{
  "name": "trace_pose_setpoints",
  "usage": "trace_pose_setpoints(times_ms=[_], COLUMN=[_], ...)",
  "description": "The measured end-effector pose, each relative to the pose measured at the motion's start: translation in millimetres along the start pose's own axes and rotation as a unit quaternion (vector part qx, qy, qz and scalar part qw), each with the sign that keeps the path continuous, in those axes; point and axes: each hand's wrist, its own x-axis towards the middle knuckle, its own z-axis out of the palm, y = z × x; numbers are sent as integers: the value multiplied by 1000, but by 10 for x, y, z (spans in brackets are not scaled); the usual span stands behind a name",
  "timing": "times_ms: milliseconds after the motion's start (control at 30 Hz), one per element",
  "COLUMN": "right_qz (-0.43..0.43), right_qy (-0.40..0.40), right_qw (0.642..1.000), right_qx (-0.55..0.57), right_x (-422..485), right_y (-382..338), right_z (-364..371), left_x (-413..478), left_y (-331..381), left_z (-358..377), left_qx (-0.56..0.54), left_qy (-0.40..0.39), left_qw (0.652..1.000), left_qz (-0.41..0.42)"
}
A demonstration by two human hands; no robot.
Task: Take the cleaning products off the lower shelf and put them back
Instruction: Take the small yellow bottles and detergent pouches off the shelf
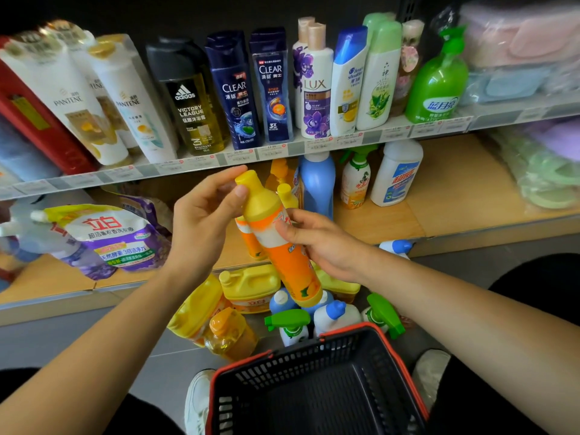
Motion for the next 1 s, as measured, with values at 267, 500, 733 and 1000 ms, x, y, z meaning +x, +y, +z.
trace_pose_setpoints(times_ms=[267,500,733,1000], right_qz=[30,51,54,34], right_qy=[-44,-80,-72,-59], right_qw=[999,995,996,997], right_qx=[8,-5,-11,-33], right_x=[-6,-29,-19,-12], right_y=[-90,-110,-115,-96], right_z=[-77,-88,-104,-113], left_x=[-3,14,-8,9], left_y=[-27,-25,-20,-42], left_z=[-48,-115,-136,-146], left_qx=[2,-23,-21,-27], left_qy=[9,29,-11,-3], left_qw=[1000,999,999,1000], left_qz=[19,6,22,5])
